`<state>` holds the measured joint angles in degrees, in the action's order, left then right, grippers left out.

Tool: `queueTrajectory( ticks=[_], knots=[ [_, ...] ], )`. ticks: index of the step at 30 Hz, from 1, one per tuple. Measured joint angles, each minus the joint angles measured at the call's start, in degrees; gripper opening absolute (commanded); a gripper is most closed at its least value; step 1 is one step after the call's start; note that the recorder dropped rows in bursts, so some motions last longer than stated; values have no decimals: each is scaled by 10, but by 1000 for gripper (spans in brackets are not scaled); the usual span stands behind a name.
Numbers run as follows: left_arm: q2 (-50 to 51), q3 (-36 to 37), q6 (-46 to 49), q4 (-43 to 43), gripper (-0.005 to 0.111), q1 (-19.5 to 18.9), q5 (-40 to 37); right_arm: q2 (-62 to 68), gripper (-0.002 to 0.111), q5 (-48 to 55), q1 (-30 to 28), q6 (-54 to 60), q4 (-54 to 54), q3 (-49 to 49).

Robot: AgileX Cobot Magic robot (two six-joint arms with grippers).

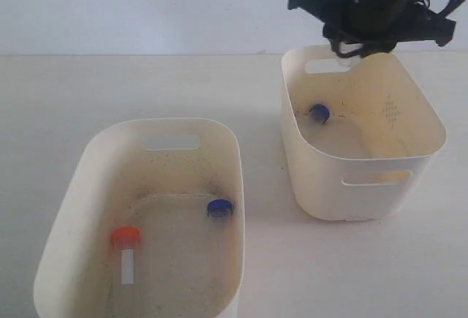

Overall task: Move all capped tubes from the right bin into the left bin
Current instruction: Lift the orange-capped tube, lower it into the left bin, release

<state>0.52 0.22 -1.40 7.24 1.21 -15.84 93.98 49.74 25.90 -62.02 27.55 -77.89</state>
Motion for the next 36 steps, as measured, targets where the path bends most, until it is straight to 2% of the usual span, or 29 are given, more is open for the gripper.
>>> queueTrajectory(
  ticks=[3, 5, 12, 16, 20, 29, 36],
  knots=[
    [0, 0, 0, 0, 4, 0, 0, -52, 0, -59, 93, 38, -4, 47],
    [0, 0, 0, 0, 4, 0, 0, -70, 0, -71, 134, 51, -6, 66],
    [0, 0, 0, 0, 4, 0, 0, -101, 0, -153, 251, 59, -24, 119],
    [0, 0, 0, 0, 4, 0, 0, -86, 0, -223, 298, 55, -28, 152],
    [0, 0, 0, 0, 4, 0, 0, -51, 0, -252, 312, 47, -29, 163],
    [0, 0, 0, 0, 4, 0, 0, -6, 0, -248, 312, 36, -25, 163],
    [0, 0, 0, 0, 4, 0, 0, -5, 0, -248, 312, 35, 46, 163]
  ],
)
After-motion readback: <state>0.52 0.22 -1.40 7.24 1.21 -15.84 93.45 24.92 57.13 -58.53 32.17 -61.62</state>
